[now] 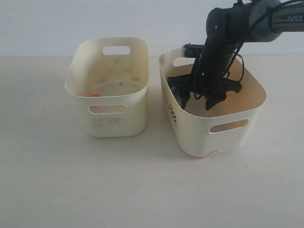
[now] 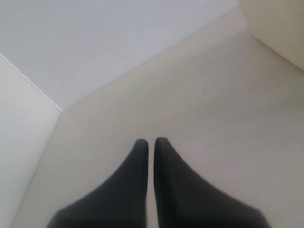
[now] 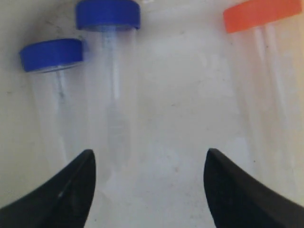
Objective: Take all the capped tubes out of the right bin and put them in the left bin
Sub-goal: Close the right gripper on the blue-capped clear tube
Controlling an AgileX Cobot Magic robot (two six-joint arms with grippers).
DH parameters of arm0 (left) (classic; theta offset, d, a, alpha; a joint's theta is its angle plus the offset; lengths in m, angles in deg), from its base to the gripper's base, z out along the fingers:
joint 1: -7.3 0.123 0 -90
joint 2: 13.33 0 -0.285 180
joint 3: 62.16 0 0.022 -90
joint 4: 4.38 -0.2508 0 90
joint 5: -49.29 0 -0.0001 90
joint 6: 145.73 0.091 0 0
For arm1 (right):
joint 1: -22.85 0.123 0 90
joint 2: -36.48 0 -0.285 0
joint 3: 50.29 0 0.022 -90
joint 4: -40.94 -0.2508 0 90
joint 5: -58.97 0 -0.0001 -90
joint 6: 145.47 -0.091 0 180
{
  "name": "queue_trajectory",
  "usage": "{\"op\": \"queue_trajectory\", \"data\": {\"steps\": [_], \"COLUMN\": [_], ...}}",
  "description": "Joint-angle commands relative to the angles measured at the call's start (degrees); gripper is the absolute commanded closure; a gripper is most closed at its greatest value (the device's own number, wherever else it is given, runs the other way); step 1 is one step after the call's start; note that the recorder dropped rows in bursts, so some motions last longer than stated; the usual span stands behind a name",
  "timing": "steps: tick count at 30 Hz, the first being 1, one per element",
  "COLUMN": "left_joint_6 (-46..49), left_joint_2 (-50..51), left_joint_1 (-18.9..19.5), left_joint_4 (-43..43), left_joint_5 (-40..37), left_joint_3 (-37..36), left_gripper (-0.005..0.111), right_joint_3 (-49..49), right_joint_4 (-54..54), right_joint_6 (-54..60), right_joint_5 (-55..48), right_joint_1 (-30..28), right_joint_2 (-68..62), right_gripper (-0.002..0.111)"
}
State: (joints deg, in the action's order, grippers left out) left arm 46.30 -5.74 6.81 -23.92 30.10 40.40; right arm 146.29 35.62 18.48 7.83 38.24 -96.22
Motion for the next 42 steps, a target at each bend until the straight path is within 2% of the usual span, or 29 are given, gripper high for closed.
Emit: {"op": "queue_trajectory", "data": {"steps": [1,20,22,26,31,42], "left_joint_6": [0.0,0.0,0.0,0.0,0.0,0.0], "left_joint_2": [0.2,0.2,0.2,0.2,0.2,0.2], "left_joint_1": [-0.1,-0.1,-0.1,-0.1,-0.1,-0.1], "left_joint_4": [0.2,0.2,0.2,0.2,0.2,0.2], "left_joint_5": [0.3,0.3,0.3,0.3,0.3,0.3], "left_joint_3": [0.2,0.2,0.2,0.2,0.2,0.2], "left_gripper": [0.103,0.103,0.103,0.103,0.103,0.103], "right_joint_3": [0.0,0.0,0.0,0.0,0.0,4.2], "right_joint_4": [-0.3,2.0,2.6,2.9,2.9,3.1], "right_joint_6": [0.0,-0.1,-0.3,-0.3,-0.5,-0.7], "right_joint_5": [0.6,1.9,1.9,1.9,1.8,-2.1], "right_joint_1": [0.2,0.6,0.6,0.6,0.6,0.6], "right_joint_2": [-1.5,-3.7,-3.7,-3.7,-3.7,-2.3], "right_gripper": [0.045,0.045,0.051,0.073,0.109,0.108]}}
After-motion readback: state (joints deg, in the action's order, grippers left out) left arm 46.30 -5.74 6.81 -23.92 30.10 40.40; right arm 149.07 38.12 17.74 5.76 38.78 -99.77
